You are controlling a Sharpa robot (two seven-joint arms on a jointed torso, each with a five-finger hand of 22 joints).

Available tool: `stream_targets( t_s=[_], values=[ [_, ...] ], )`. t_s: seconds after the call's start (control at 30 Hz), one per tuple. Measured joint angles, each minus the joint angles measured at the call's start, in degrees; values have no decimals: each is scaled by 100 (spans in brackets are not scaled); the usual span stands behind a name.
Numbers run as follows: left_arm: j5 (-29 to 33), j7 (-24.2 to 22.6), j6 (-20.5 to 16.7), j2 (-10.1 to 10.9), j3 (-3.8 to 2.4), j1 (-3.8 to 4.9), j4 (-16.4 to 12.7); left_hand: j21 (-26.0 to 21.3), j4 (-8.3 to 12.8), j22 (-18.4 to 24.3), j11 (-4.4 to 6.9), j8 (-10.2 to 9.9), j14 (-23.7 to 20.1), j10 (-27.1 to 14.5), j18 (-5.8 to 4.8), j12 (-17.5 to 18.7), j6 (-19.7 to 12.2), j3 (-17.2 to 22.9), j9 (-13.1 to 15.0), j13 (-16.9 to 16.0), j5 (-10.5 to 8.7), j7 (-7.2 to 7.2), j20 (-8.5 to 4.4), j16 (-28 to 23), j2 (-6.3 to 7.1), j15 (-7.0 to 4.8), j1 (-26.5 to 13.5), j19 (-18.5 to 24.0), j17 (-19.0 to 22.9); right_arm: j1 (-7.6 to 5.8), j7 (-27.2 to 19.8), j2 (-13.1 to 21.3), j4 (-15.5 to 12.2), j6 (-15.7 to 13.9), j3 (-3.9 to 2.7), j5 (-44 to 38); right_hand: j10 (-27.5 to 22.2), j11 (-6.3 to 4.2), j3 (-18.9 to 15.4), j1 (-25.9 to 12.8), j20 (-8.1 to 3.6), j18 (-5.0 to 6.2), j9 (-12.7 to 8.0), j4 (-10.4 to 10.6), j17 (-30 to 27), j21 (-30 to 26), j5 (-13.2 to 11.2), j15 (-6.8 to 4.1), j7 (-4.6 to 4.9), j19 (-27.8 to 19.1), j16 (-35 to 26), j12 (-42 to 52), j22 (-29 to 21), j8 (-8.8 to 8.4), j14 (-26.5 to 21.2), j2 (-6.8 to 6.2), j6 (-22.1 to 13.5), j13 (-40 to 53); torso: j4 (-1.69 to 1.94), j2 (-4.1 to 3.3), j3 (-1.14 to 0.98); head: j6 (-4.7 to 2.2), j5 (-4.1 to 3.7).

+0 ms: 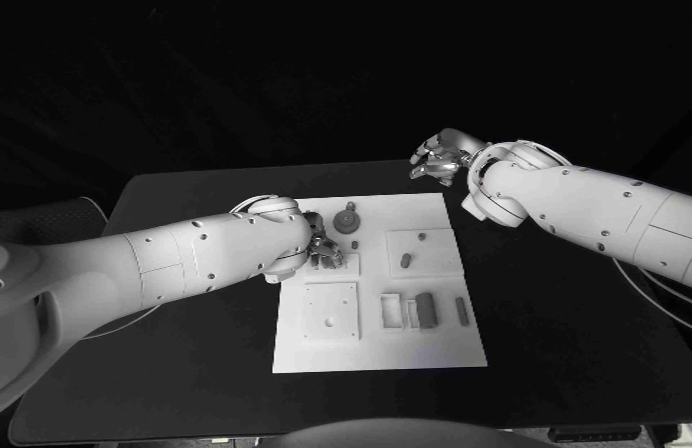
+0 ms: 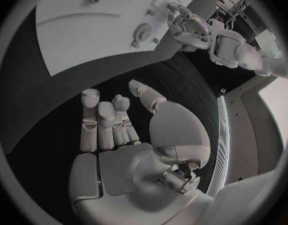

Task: Assemble the parts on the task board

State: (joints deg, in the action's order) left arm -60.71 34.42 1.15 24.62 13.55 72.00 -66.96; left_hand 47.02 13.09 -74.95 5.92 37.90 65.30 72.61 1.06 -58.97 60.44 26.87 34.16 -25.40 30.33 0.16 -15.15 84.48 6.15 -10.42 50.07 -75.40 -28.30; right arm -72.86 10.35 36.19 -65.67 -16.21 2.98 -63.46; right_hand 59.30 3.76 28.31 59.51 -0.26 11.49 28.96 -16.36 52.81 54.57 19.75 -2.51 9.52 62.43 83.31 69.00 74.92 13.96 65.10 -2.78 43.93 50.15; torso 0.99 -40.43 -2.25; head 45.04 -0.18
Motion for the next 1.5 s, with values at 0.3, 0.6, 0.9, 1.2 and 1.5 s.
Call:
stream_targets(
  t_s=[0.3,0.6,0.9,1.2,1.5],
  values=[
    [69,-1,-26,-3,2,-4,19,-26,-77,1,-8,-2,3,8,0,39,-37,139,-66,11,-452,24,2,-61,-15,3,15,1,12,0,0,4,0,0,0,0,0,0,0,0,0,0,0,0,0,0,0,0,-1,0,0,0,0,0,0,0,1,0,-2,0,-3,5,-5],
    [133,-9,-36,-4,5,-8,34,-48,-368,2,-8,-44,10,8,0,39,-59,93,-101,11,-776,43,-8,-62,-65,10,21,13,12,0,0,7,-1,0,0,0,0,0,0,0,0,0,0,0,0,0,0,0,1,0,0,0,0,0,0,0,-1,0,0,0,-3,9,-9],
    [155,-14,-46,-5,7,-11,49,-68,-459,2,-29,22,21,-14,1,39,-68,42,-109,11,-838,33,-32,-66,80,-45,-170,38,12,0,0,7,-1,0,1,0,0,0,16,0,0,0,1,-16,0,0,0,0,10,0,0,0,0,0,0,0,-10,-5,2,0,1,15,-13],
    [168,-23,-92,-6,8,-13,56,-67,-463,3,-29,39,41,-13,8,39,-91,-68,-110,11,-838,45,-32,-66,78,-66,-274,38,12,0,0,6,0,0,1,0,0,0,16,0,0,0,-4,-16,-3,0,0,0,10,0,0,0,0,0,0,0,-10,-4,2,-1,2,20,-16],
    [184,-43,-143,-6,6,-13,56,-89,-508,3,-9,39,25,-34,25,39,-104,-192,-128,10,-1238,30,-52,-66,123,-87,-380,58,7,1,0,8,0,0,1,0,0,0,16,0,0,0,-4,-16,-5,0,0,0,9,0,0,0,0,0,0,0,-9,-4,1,-1,1,18,-16]
  ],
)
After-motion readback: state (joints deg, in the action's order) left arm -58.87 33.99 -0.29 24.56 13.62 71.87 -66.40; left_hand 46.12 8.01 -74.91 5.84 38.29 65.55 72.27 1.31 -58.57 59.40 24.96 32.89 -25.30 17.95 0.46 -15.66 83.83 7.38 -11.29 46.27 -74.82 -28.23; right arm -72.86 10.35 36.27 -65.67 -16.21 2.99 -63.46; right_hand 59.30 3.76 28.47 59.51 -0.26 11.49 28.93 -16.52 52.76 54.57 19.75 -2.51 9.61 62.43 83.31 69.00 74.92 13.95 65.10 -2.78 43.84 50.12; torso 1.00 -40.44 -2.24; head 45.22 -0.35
